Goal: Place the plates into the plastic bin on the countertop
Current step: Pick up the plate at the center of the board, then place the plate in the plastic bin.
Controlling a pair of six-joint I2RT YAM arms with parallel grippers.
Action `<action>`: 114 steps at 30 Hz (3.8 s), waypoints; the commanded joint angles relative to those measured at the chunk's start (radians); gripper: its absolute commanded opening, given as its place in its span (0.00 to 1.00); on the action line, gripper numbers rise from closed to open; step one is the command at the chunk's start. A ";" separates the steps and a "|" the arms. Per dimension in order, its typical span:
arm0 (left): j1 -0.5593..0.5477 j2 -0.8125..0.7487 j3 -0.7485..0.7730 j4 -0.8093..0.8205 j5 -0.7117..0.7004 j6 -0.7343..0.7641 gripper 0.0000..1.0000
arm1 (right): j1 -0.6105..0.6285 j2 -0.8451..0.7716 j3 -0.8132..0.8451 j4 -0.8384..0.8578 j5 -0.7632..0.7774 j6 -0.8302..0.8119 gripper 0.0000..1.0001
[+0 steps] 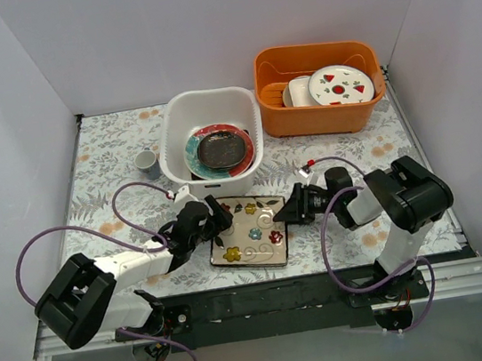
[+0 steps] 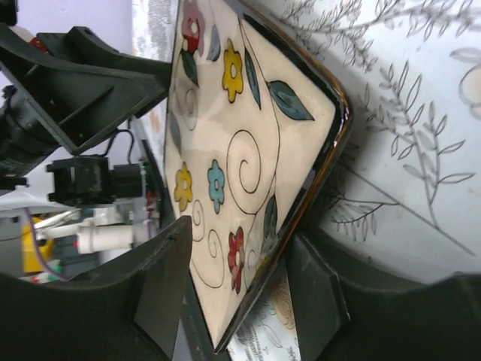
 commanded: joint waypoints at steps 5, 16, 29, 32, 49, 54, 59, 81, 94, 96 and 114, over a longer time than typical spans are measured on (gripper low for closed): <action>-0.042 0.060 -0.022 0.008 0.142 -0.019 0.70 | 0.033 0.207 -0.077 0.651 -0.159 0.404 0.48; -0.053 -0.035 -0.023 -0.050 0.106 -0.026 0.70 | 0.058 0.169 0.018 0.457 -0.171 0.303 0.10; -0.067 -0.273 -0.060 -0.204 0.017 -0.054 0.76 | 0.069 0.049 0.133 0.083 -0.153 0.084 0.01; -0.067 -0.322 -0.074 -0.214 -0.004 -0.054 0.79 | 0.069 0.039 0.105 0.107 -0.159 0.093 0.01; -0.067 -0.431 0.016 -0.141 -0.041 0.067 0.98 | -0.003 -0.348 0.068 -0.312 -0.125 -0.086 0.01; -0.067 -0.437 0.047 -0.167 -0.076 0.078 0.98 | -0.010 -0.443 0.119 -0.486 -0.111 -0.166 0.01; -0.065 -0.503 0.033 -0.217 -0.110 0.047 0.98 | -0.014 -0.435 0.171 -0.517 -0.228 -0.186 0.01; -0.067 -0.754 0.001 -0.431 -0.182 -0.020 0.98 | -0.027 -0.317 0.525 -0.690 -0.340 -0.333 0.01; -0.067 -0.732 -0.025 -0.330 -0.136 0.035 0.98 | -0.033 -0.153 0.806 -0.680 -0.151 -0.293 0.01; -0.067 -0.727 -0.034 -0.305 -0.125 0.052 0.98 | -0.034 -0.127 0.838 -0.655 -0.137 -0.263 0.01; -0.067 -0.641 -0.031 -0.289 -0.056 0.052 0.98 | -0.060 0.210 1.234 -0.376 -0.193 0.073 0.01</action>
